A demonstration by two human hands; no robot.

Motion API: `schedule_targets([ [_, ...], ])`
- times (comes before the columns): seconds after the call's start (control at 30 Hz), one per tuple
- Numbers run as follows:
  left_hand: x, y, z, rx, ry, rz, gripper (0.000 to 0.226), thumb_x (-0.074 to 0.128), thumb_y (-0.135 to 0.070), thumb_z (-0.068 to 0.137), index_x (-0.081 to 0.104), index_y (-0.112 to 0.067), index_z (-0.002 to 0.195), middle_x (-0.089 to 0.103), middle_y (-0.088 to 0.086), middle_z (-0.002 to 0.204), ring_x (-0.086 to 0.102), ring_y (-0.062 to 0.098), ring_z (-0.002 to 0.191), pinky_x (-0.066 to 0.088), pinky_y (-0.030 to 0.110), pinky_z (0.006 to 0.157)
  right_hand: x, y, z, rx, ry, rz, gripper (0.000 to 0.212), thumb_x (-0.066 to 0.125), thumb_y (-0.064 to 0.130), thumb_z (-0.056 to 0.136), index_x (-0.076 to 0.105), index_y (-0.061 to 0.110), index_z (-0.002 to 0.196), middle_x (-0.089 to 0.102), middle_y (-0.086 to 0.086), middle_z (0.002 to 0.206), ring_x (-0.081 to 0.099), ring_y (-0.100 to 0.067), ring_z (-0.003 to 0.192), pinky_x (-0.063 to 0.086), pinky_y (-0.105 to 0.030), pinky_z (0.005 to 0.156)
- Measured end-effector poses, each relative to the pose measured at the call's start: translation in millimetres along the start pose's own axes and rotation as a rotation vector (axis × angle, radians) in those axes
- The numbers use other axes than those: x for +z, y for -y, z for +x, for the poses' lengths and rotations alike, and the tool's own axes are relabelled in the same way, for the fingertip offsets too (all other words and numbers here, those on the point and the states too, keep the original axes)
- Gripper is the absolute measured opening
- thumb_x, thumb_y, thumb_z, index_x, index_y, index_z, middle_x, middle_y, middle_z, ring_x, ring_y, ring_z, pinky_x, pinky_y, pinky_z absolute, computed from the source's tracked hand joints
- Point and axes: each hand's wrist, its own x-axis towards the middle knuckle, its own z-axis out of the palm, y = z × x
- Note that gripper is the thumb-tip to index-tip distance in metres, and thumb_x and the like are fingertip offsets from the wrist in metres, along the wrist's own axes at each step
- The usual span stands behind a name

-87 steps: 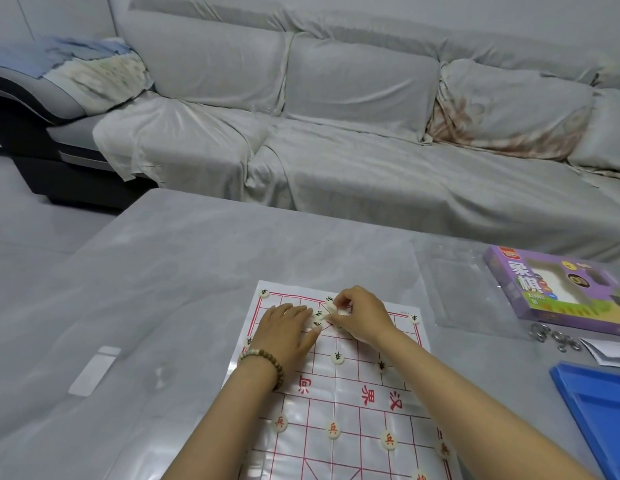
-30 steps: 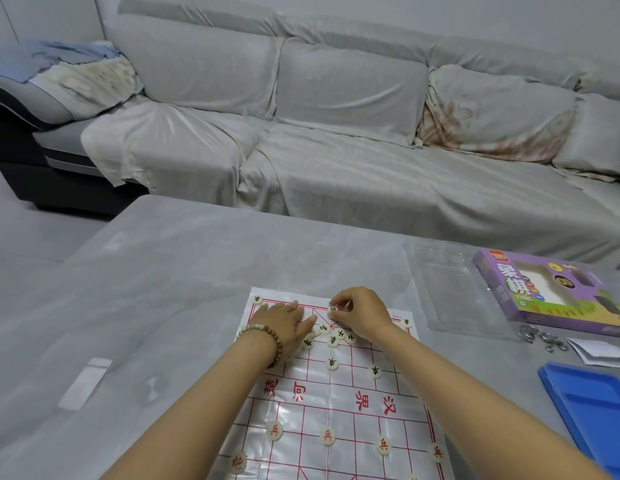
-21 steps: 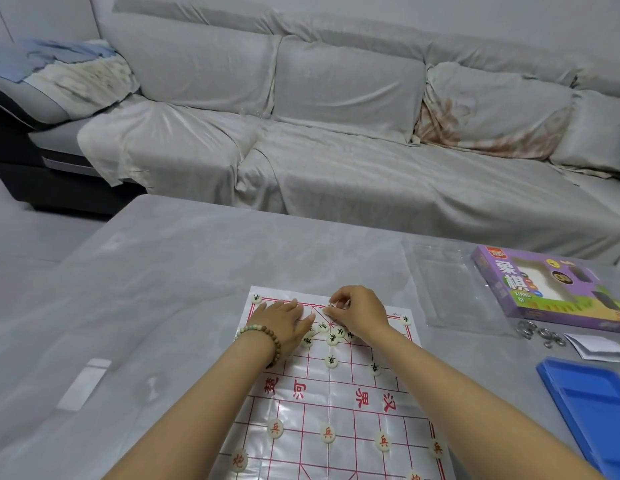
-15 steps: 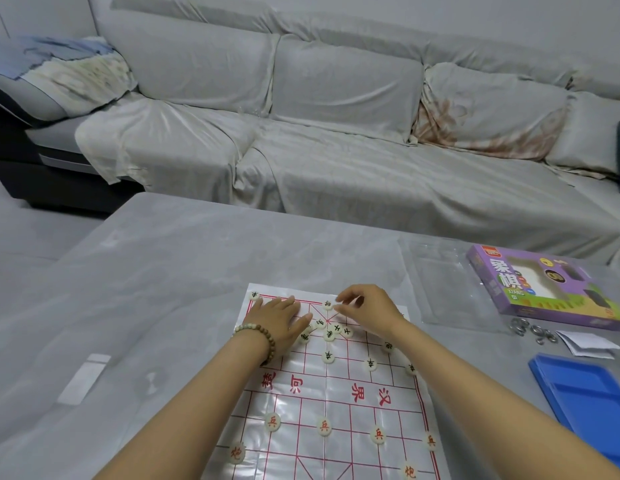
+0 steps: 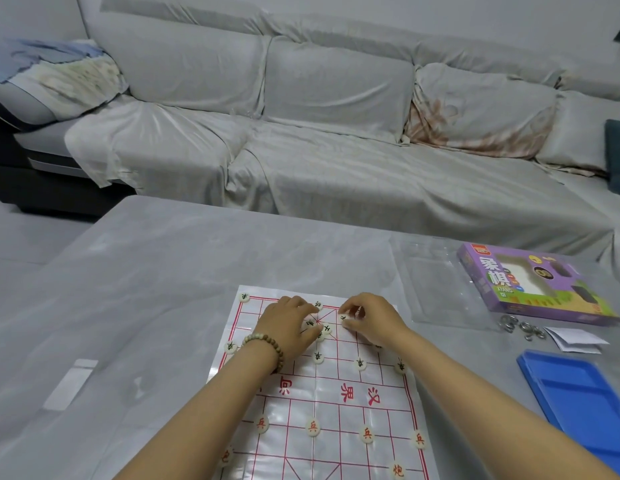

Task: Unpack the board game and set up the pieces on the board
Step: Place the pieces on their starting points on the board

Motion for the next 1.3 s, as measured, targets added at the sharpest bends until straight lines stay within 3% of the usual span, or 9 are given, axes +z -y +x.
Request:
schedule_targets([
  [0.17, 1.0, -4.0, 3.9, -0.025, -0.063, -0.023, 0.041, 0.041, -0.045, 0.094, 0.049, -0.027, 0.13, 0.049, -0.006, 0.131, 0.039, 0.013, 0.124, 0.032, 0.029, 0.103, 1.4, -1.7, 6.2, 0.055, -0.029, 0.12, 0.031, 0.072, 0.024, 0.081, 0.066, 0.023, 0.111, 0.06, 0.007, 0.103, 0.052, -0.008, 0.087, 0.039, -0.018, 0.076],
  [0.33, 2.6, -9.3, 5.7, -0.038, -0.024, -0.012, 0.041, 0.044, -0.045, 0.093, 0.049, -0.027, 0.13, 0.049, -0.005, 0.129, 0.039, 0.014, 0.122, 0.032, 0.029, 0.1, 6.4, -6.4, 5.3, 0.06, -0.076, 0.038, 0.021, 0.07, 0.026, 0.082, 0.068, 0.023, 0.104, 0.059, 0.008, 0.101, 0.051, -0.006, 0.089, 0.039, -0.019, 0.077],
  [0.47, 4.5, -14.3, 5.9, -0.043, -0.018, -0.012, 0.041, 0.043, -0.045, 0.093, 0.048, -0.027, 0.13, 0.049, -0.004, 0.131, 0.038, 0.015, 0.123, 0.031, 0.031, 0.101, 7.4, -4.4, 7.2, 0.023, -0.036, 0.13, 0.03, 0.065, 0.011, 0.084, 0.067, 0.022, 0.112, 0.065, 0.005, 0.111, 0.055, -0.008, 0.095, 0.046, -0.023, 0.089],
  [0.53, 5.4, -14.4, 6.2, -0.051, -0.016, -0.01, 0.041, 0.043, -0.045, 0.093, 0.048, -0.027, 0.13, 0.048, -0.004, 0.131, 0.038, 0.015, 0.123, 0.031, 0.031, 0.102, 8.1, -3.4, 6.5, 0.035, -0.052, 0.143, 0.035, 0.069, 0.017, 0.083, 0.062, 0.023, 0.117, 0.064, 0.007, 0.111, 0.055, -0.008, 0.096, 0.047, -0.026, 0.091],
  [0.67, 7.1, -14.5, 7.8, -0.07, -0.004, 0.016, 0.043, 0.045, -0.046, 0.092, 0.047, -0.027, 0.13, 0.048, -0.004, 0.131, 0.037, 0.016, 0.123, 0.031, 0.031, 0.101, 12.8, -1.3, 5.6, 0.073, -0.13, 0.026, 0.03, 0.073, 0.037, 0.079, 0.064, 0.023, 0.104, 0.059, 0.007, 0.103, 0.055, -0.011, 0.093, 0.046, -0.024, 0.081],
  [0.8, 9.4, -14.5, 7.5, -0.081, -0.014, 0.006, 0.042, 0.044, -0.046, 0.093, 0.049, -0.027, 0.129, 0.049, -0.004, 0.13, 0.037, 0.016, 0.123, 0.031, 0.031, 0.102, 15.8, -0.9, 9.0, 0.037, -0.096, 0.064, 0.018, 0.067, 0.026, 0.085, 0.069, 0.025, 0.103, 0.059, 0.003, 0.105, 0.055, -0.011, 0.094, 0.04, -0.021, 0.079],
  [0.87, 9.5, -12.7, 6.3, -0.086, -0.019, -0.01, 0.04, 0.044, -0.046, 0.093, 0.05, -0.027, 0.128, 0.049, -0.004, 0.129, 0.038, 0.016, 0.122, 0.031, 0.03, 0.101, 16.0, -1.5, 9.5, 0.031, -0.079, 0.117, 0.023, 0.066, 0.021, 0.086, 0.068, 0.026, 0.108, 0.058, 0.003, 0.107, 0.054, -0.01, 0.093, 0.041, -0.021, 0.081],
  [1.03, 6.8, -8.6, 6.0, -0.084, 0.01, -0.014, 0.039, 0.045, -0.047, 0.092, 0.052, -0.027, 0.124, 0.048, -0.004, 0.127, 0.041, 0.015, 0.12, 0.034, 0.03, 0.098, 19.3, -1.0, 8.5, 0.103, -0.189, 0.131, 0.029, 0.076, 0.032, 0.076, 0.063, 0.02, 0.1, 0.06, 0.005, 0.097, 0.053, -0.009, 0.085, 0.041, -0.022, 0.072],
  [1.3, 1.7, -1.2, 8.0, -0.099, 0.085, -0.047, 0.044, 0.045, -0.052, 0.091, 0.053, -0.027, 0.126, 0.047, -0.007, 0.128, 0.045, 0.013, 0.119, 0.043, 0.032, 0.093, 21.7, 1.7, 17.0, 0.122, -0.184, 0.23, 0.017, 0.075, 0.023, 0.078, 0.072, 0.02, 0.095, 0.062, 0.006, 0.089, 0.052, -0.007, 0.075, 0.041, -0.02, 0.069],
])
